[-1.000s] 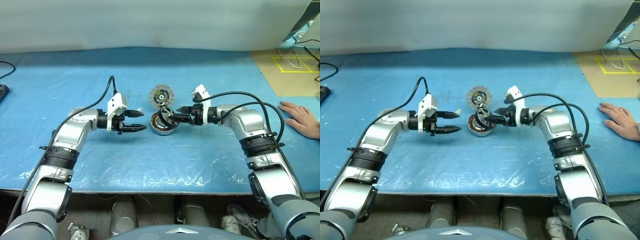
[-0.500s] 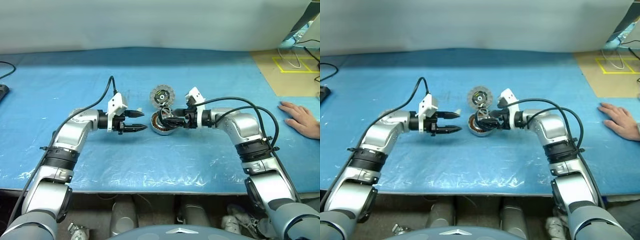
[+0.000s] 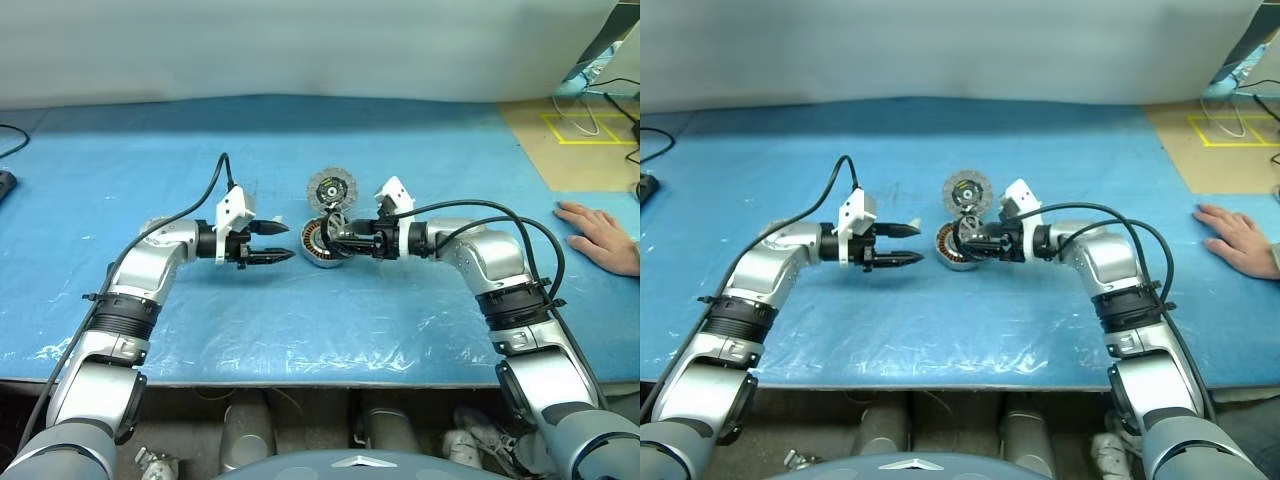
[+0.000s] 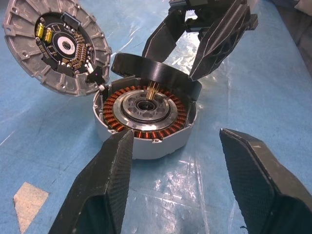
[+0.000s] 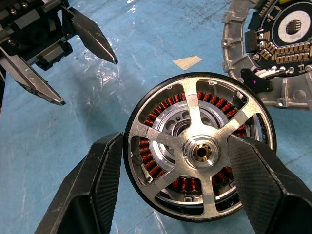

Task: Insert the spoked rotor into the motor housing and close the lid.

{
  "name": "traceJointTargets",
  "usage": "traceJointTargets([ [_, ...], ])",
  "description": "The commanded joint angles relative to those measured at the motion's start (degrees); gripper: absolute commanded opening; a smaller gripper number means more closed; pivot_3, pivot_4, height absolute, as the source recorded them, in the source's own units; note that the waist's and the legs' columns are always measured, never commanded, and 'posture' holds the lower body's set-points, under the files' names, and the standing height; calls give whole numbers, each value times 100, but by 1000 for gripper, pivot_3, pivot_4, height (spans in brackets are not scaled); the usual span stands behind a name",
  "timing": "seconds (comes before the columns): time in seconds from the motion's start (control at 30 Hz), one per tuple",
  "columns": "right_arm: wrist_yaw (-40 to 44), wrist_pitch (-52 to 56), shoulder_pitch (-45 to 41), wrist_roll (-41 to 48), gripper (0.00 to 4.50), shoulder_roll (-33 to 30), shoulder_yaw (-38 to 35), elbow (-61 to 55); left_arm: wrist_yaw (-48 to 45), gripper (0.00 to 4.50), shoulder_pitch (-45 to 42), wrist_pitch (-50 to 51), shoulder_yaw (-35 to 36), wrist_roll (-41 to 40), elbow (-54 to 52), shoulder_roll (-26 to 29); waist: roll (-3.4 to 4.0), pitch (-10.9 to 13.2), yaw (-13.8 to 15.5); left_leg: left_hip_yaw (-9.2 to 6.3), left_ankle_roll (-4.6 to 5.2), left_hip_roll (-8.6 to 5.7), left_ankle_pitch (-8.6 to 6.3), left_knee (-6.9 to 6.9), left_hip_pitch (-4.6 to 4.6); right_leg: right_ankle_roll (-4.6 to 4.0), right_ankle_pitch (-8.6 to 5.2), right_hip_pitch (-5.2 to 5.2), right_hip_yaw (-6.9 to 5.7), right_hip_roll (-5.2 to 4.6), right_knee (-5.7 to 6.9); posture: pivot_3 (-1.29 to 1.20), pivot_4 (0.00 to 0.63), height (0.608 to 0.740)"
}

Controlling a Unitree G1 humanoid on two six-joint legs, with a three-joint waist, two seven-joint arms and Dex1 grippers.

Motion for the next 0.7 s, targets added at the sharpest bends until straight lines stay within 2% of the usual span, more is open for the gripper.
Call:
traceJointTargets([
  [0.03,76,150,55,116,3090,-37,4,-178,-32,2975,-88,-134,24,10,-61,13,0,0,8,0,0,0,0,0,-1,0,0,0,0,0,-1,0,150,740],
  [0.2,77,55,106,49,3090,-45,21,-152,-3,2975,-82,-147,31,21,-70,0,0,0,7,0,0,1,0,-9,-1,0,0,0,-4,0,-1,0,150,740],
  [0.4,178,210,172,510,3090,-56,-393,-534,17,2975,-67,-129,51,-1,-98,-5,0,0,18,0,0,1,0,-10,-2,-1,0,0,-4,0,-3,0,150,740],
  [0.6,-323,358,521,1010,3090,174,-1062,-1139,71,2975,-68,-103,88,-18,-118,-2,0,0,24,0,0,1,0,-13,-4,0,0,-2,-5,0,-6,0,150,740],
  [0.7,-547,431,682,1087,3090,205,-1133,-1378,54,2975,-87,-107,75,-7,-105,20,0,0,24,0,0,0,0,-13,-4,0,0,-2,-4,-1,-7,0,150,740],
])
